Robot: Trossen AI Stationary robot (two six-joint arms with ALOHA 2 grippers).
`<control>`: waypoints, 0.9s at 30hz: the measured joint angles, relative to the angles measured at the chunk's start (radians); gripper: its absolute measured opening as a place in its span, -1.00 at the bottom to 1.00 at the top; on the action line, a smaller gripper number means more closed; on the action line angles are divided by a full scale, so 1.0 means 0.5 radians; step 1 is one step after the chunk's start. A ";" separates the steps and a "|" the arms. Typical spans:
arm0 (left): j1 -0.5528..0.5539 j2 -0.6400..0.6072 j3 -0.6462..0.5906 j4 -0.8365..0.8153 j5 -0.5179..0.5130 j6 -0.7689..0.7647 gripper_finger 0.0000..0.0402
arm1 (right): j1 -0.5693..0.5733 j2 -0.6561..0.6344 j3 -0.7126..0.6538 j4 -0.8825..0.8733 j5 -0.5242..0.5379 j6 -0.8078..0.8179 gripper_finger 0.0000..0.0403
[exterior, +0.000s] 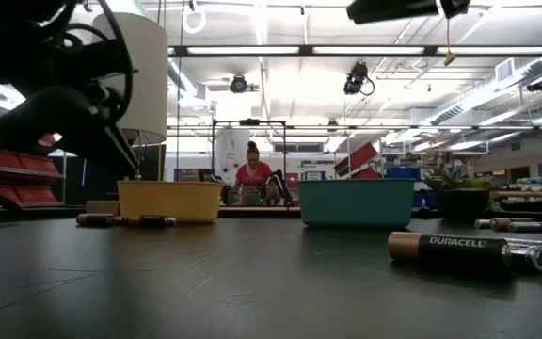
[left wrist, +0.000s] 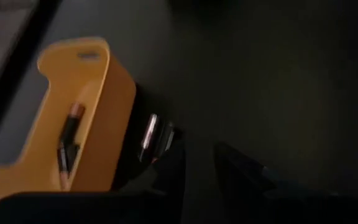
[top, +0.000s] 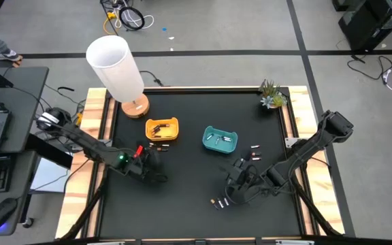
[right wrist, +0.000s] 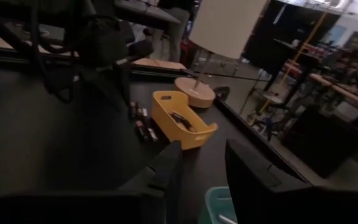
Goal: Sort batteries
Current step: Put the black battery into the yellow bin
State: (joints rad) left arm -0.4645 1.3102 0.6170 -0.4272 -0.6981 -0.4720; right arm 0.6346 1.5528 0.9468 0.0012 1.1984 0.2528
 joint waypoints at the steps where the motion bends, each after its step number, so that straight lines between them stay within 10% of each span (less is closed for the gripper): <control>1: 0.013 0.000 -0.004 -0.010 0.008 -0.059 -0.51 | 0.002 0.000 -0.024 0.012 0.022 0.014 -0.48; 15: 0.301 0.203 -0.001 0.243 0.422 0.197 0.09 | 0.002 -0.031 -0.318 0.429 0.079 -0.176 -0.52; 27: 0.495 0.276 -0.001 0.241 0.388 0.353 0.00 | 0.013 -0.082 -0.318 0.423 0.082 -0.251 -0.53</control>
State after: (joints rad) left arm -0.2170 1.4483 0.6167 -0.3065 -0.5043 -0.2953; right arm 0.6411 1.5116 0.7879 0.2129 1.2392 0.1272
